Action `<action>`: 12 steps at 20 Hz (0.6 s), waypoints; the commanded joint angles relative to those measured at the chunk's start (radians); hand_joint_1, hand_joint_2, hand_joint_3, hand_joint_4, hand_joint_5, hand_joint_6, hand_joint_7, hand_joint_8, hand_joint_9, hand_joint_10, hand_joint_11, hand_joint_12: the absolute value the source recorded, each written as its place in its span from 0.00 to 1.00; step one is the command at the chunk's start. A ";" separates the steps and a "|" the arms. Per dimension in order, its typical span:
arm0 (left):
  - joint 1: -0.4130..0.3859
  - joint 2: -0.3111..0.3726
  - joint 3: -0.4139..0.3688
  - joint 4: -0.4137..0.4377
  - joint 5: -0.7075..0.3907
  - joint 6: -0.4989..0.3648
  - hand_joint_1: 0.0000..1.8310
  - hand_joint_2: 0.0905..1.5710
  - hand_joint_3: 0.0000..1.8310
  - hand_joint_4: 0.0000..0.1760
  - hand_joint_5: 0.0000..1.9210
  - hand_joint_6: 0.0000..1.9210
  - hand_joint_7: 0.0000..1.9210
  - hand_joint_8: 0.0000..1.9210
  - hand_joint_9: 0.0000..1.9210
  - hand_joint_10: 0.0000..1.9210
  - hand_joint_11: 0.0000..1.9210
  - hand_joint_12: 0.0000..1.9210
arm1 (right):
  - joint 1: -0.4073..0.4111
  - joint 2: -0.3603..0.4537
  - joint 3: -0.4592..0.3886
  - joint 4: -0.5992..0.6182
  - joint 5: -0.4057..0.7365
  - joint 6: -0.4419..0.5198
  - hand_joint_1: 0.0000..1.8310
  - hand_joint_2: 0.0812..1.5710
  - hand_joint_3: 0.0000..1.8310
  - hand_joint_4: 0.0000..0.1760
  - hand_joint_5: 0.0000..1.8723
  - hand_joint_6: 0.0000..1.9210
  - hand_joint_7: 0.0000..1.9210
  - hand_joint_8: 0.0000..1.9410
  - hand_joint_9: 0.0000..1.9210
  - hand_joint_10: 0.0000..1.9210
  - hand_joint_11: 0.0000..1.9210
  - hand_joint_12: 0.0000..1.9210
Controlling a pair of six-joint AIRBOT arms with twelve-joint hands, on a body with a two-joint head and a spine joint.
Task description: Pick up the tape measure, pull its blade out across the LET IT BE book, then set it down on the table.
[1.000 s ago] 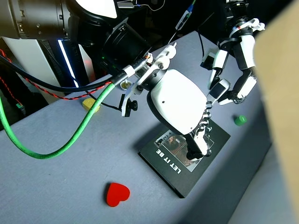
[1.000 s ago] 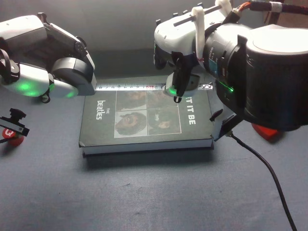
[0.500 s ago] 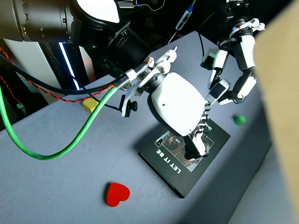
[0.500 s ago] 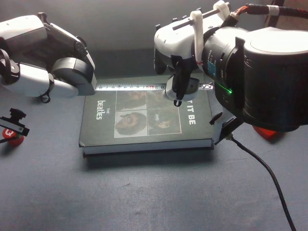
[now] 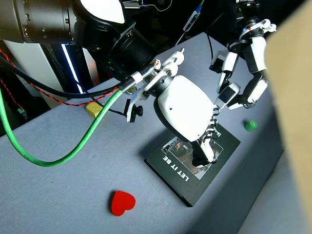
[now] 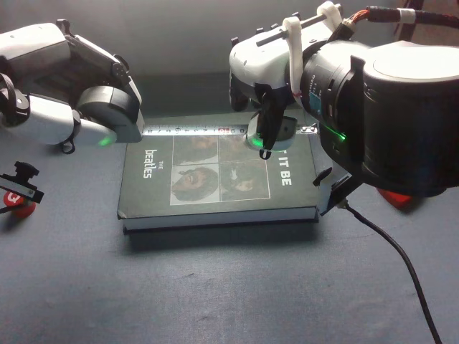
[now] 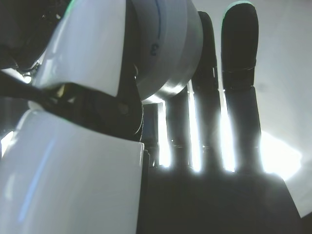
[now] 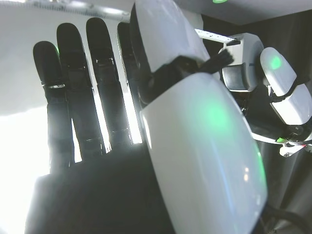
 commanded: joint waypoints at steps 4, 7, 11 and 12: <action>-0.007 0.004 0.002 -0.019 -0.117 -0.011 0.75 0.68 0.00 0.00 0.52 0.43 0.53 0.45 0.49 0.65 0.44 0.61 | 0.001 0.002 -0.008 -0.079 0.005 -0.002 0.56 0.71 0.00 0.00 0.41 0.00 0.42 0.00 0.42 0.01 0.22 0.50; -0.008 0.004 0.002 -0.019 -0.118 -0.011 0.75 0.68 0.00 0.00 0.52 0.43 0.53 0.45 0.49 0.65 0.44 0.61 | -0.001 0.002 -0.012 -0.079 0.002 -0.007 0.56 0.71 0.00 0.00 0.41 0.00 0.43 0.00 0.42 0.01 0.22 0.50; -0.008 0.004 0.003 -0.019 -0.118 -0.011 0.75 0.68 0.00 0.00 0.52 0.43 0.54 0.45 0.49 0.65 0.44 0.61 | 0.000 0.003 -0.013 -0.079 0.000 -0.007 0.64 0.71 0.00 0.00 0.45 0.48 0.53 0.36 0.54 0.07 0.34 0.62; -0.008 0.004 0.003 -0.019 -0.118 -0.011 0.75 0.68 0.00 0.00 0.52 0.43 0.54 0.45 0.49 0.65 0.44 0.61 | 0.000 0.003 -0.013 -0.080 0.001 -0.007 0.64 0.71 0.00 0.00 0.45 0.48 0.53 0.36 0.54 0.07 0.34 0.62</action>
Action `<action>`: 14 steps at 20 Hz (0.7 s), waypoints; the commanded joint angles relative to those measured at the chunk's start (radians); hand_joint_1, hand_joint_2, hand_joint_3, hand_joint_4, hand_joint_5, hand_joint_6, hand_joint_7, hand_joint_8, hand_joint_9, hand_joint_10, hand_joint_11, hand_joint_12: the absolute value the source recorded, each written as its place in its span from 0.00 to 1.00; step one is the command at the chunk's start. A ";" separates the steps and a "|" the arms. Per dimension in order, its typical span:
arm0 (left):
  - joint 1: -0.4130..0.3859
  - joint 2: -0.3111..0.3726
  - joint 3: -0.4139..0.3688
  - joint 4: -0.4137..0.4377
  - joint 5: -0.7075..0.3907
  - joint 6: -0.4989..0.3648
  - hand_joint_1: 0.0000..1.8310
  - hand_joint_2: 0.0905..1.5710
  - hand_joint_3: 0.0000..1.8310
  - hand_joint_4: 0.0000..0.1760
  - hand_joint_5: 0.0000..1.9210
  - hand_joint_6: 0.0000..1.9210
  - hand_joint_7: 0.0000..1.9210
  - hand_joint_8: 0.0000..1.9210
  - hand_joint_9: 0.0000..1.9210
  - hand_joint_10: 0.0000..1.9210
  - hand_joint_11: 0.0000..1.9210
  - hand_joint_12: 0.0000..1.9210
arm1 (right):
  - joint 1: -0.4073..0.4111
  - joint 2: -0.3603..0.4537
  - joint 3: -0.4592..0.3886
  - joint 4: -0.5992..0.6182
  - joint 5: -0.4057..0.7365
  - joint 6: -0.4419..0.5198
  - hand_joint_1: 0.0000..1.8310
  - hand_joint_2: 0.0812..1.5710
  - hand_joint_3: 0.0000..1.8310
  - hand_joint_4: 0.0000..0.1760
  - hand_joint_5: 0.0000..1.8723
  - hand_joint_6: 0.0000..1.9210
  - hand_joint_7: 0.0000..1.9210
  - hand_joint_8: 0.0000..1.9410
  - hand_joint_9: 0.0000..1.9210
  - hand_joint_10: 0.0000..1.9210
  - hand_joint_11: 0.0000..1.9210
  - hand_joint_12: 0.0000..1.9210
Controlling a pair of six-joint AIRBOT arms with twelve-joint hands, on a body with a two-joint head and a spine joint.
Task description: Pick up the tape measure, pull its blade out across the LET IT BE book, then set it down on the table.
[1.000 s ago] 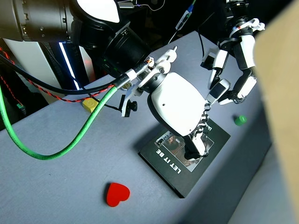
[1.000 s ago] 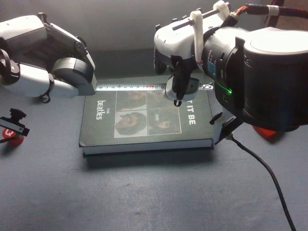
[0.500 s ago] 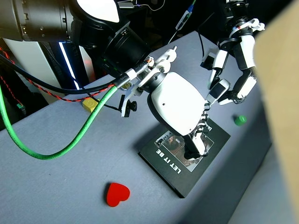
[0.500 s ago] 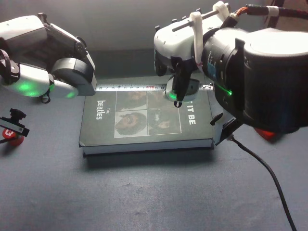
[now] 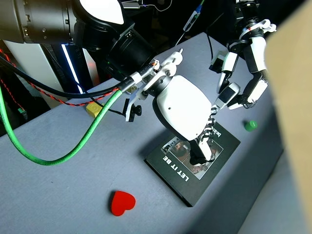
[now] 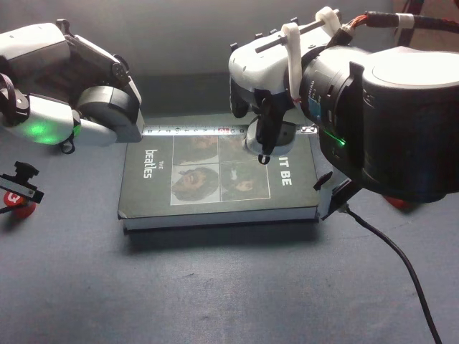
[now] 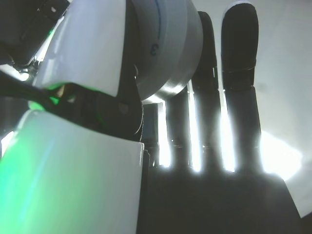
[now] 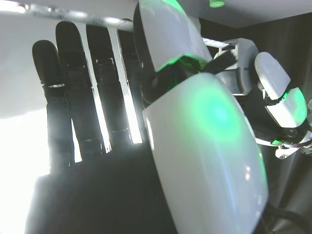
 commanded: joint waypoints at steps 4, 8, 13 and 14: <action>-0.007 0.004 0.003 -0.019 -0.118 -0.011 0.75 0.68 0.00 0.00 0.52 0.44 0.53 0.46 0.48 0.66 0.44 0.62 | 0.003 0.002 -0.006 -0.095 0.001 -0.001 0.66 0.71 0.00 0.00 0.45 0.58 0.53 0.52 0.51 0.35 0.41 0.68; -0.006 0.004 0.003 -0.020 -0.120 -0.011 0.75 0.68 0.00 0.00 0.52 0.43 0.52 0.46 0.48 0.66 0.44 0.62 | 0.003 0.003 -0.007 -0.101 0.000 0.001 0.66 0.71 0.00 0.00 0.46 0.57 0.54 0.52 0.50 0.36 0.40 0.68; -0.002 0.004 0.005 -0.021 -0.125 -0.011 0.75 0.68 0.00 0.00 0.52 0.44 0.52 0.47 0.49 0.66 0.44 0.62 | -0.005 0.026 -0.028 -0.138 -0.001 0.000 0.66 0.71 0.00 0.00 0.46 0.57 0.53 0.52 0.49 0.36 0.39 0.67; -0.001 0.005 0.005 -0.022 -0.126 -0.011 0.75 0.68 0.00 0.00 0.52 0.44 0.52 0.47 0.49 0.66 0.44 0.62 | -0.007 0.033 -0.034 -0.145 -0.001 0.000 0.66 0.71 0.00 0.00 0.46 0.57 0.53 0.52 0.49 0.36 0.39 0.67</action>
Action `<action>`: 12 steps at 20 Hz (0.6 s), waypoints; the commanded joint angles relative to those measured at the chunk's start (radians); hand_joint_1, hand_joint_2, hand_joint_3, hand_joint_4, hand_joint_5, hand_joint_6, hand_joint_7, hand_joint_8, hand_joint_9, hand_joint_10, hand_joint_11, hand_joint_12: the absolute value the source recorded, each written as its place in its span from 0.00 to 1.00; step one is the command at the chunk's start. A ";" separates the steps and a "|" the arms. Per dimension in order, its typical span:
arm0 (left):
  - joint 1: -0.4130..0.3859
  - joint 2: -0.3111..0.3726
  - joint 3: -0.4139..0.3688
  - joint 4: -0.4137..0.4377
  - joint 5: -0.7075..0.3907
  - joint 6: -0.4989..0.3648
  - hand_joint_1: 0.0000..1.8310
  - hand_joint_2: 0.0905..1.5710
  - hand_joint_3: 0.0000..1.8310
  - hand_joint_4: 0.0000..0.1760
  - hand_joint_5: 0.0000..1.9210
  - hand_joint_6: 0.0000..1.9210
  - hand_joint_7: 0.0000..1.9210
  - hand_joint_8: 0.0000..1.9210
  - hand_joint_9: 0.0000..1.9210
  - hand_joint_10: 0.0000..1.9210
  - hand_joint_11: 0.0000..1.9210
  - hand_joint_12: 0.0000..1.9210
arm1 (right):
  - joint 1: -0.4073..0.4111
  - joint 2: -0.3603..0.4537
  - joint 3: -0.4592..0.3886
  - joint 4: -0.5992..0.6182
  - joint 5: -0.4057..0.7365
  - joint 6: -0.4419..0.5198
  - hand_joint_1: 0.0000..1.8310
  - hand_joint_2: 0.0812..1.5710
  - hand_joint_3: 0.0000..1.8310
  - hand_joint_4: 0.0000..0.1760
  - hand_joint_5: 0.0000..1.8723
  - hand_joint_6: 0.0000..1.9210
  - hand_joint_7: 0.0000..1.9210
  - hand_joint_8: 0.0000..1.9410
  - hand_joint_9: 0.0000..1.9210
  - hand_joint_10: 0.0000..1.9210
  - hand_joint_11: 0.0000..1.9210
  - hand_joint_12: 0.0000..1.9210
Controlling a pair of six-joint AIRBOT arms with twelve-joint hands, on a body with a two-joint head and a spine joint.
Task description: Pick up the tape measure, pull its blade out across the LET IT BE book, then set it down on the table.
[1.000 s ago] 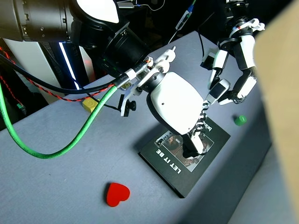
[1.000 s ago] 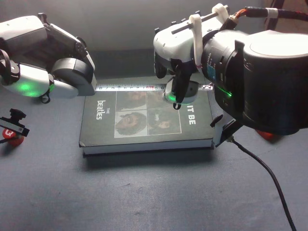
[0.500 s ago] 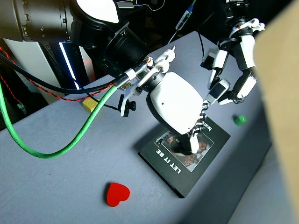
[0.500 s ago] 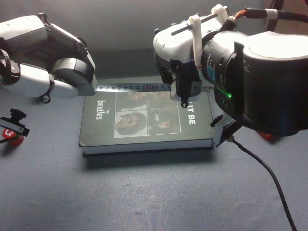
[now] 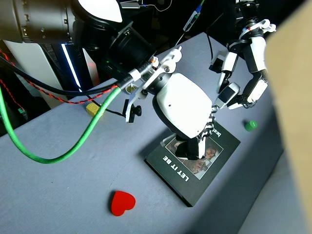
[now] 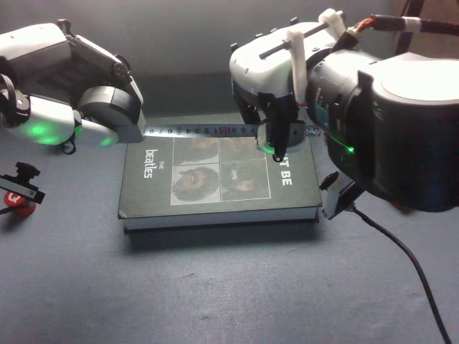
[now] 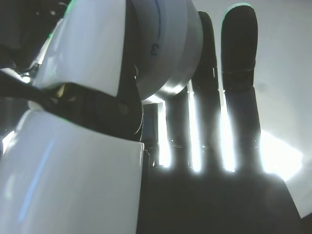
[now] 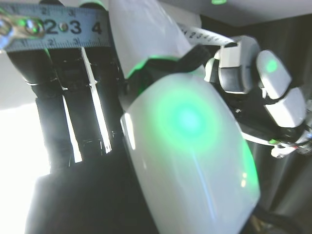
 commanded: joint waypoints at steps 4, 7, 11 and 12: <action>-0.005 0.004 0.007 -0.023 -0.115 -0.007 0.75 0.68 0.00 0.00 0.52 0.43 0.51 0.47 0.49 0.65 0.44 0.62 | -0.003 0.039 -0.024 -0.131 -0.025 -0.004 0.66 0.71 0.00 0.00 0.46 0.57 0.52 0.53 0.48 0.35 0.38 0.67; -0.004 0.004 0.007 -0.024 -0.115 -0.007 0.75 0.68 0.00 0.00 0.52 0.43 0.51 0.47 0.49 0.65 0.44 0.62 | -0.004 0.072 -0.044 -0.131 -0.025 -0.009 0.66 0.71 0.00 0.00 0.46 0.57 0.52 0.54 0.48 0.36 0.38 0.67; 0.000 0.005 0.007 -0.024 -0.119 -0.007 0.75 0.68 0.00 0.00 0.52 0.43 0.51 0.48 0.49 0.65 0.44 0.62 | -0.004 0.115 -0.070 -0.131 -0.023 -0.028 0.66 0.71 0.00 0.00 0.46 0.57 0.52 0.54 0.48 0.36 0.39 0.67; 0.000 0.005 0.007 -0.025 -0.119 -0.007 0.75 0.68 0.00 0.00 0.52 0.43 0.51 0.47 0.49 0.65 0.44 0.62 | -0.003 0.126 -0.074 -0.132 -0.020 -0.030 0.66 0.71 0.00 0.00 0.46 0.58 0.52 0.53 0.49 0.36 0.38 0.67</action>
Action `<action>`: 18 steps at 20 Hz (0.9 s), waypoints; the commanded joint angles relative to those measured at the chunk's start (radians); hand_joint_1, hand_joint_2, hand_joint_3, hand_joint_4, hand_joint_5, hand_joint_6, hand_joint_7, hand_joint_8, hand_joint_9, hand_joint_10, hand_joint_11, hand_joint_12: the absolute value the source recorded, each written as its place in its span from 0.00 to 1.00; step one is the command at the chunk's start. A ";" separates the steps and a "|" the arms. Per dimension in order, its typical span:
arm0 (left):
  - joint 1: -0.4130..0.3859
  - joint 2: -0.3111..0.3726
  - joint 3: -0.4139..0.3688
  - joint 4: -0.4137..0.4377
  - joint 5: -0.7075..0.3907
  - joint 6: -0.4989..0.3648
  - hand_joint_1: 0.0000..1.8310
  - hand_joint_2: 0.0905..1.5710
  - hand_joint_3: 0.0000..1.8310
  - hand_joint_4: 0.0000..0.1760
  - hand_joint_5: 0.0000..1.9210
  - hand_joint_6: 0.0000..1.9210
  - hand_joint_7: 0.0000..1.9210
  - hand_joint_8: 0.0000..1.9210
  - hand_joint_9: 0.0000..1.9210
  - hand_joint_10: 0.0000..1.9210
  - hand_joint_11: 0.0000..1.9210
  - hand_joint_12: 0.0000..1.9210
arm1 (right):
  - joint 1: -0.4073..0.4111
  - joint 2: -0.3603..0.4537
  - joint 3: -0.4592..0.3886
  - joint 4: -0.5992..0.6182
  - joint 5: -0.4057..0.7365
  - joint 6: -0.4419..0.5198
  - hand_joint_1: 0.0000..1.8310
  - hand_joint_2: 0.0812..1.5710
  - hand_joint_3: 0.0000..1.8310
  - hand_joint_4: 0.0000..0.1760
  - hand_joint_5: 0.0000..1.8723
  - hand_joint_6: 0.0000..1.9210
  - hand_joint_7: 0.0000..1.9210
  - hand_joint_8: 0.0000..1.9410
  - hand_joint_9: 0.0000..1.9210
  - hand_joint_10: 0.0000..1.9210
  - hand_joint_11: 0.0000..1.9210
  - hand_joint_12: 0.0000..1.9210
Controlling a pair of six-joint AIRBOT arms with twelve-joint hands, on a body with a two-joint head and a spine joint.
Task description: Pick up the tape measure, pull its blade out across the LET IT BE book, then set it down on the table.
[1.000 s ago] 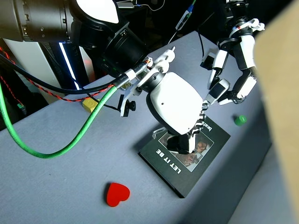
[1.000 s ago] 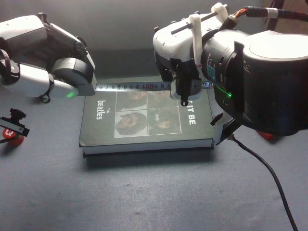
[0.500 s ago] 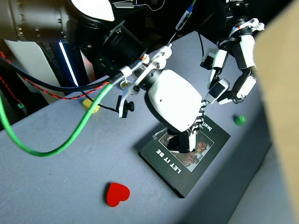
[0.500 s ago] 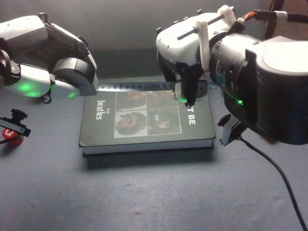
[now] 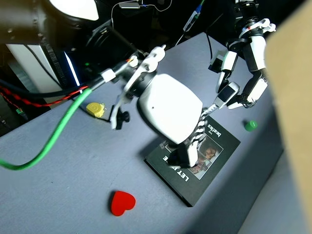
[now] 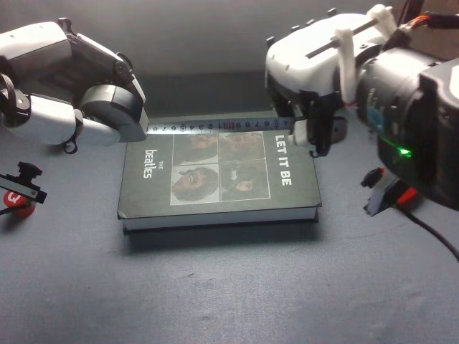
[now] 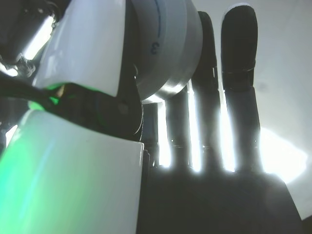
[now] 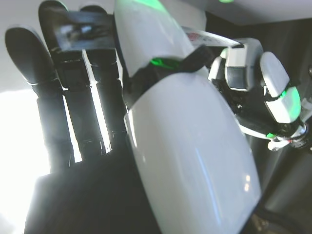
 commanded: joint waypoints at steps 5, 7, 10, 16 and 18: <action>-0.001 0.008 0.007 -0.027 -0.101 -0.001 0.75 0.68 0.00 0.00 0.53 0.42 0.51 0.48 0.48 0.66 0.44 0.62 | 0.008 0.052 -0.002 -0.089 -0.009 -0.019 0.66 0.71 0.00 0.00 0.46 0.58 0.52 0.54 0.49 0.36 0.39 0.67; 0.000 0.008 0.007 -0.028 -0.101 -0.001 0.75 0.68 0.00 0.00 0.53 0.42 0.51 0.48 0.49 0.65 0.44 0.62 | 0.011 0.067 -0.004 -0.089 -0.007 -0.025 0.66 0.71 0.00 0.00 0.46 0.58 0.52 0.54 0.49 0.36 0.39 0.67; 0.001 0.008 0.007 -0.028 -0.102 -0.001 0.75 0.68 0.00 0.00 0.53 0.42 0.51 0.48 0.49 0.65 0.43 0.62 | 0.014 0.089 -0.008 -0.088 0.011 -0.027 0.66 0.71 0.00 0.00 0.46 0.58 0.52 0.54 0.49 0.36 0.39 0.67; 0.003 0.010 0.007 -0.029 -0.103 -0.001 0.75 0.68 0.00 0.00 0.53 0.42 0.51 0.49 0.49 0.65 0.44 0.62 | 0.024 0.125 -0.010 -0.088 0.033 -0.039 0.66 0.72 0.00 0.00 0.45 0.58 0.52 0.53 0.49 0.36 0.38 0.67; 0.004 0.010 0.007 -0.034 -0.103 -0.001 0.75 0.68 0.00 0.00 0.53 0.42 0.51 0.49 0.49 0.65 0.44 0.62 | 0.028 0.140 -0.010 -0.088 0.043 -0.039 0.66 0.72 0.00 0.00 0.45 0.58 0.52 0.53 0.49 0.36 0.38 0.67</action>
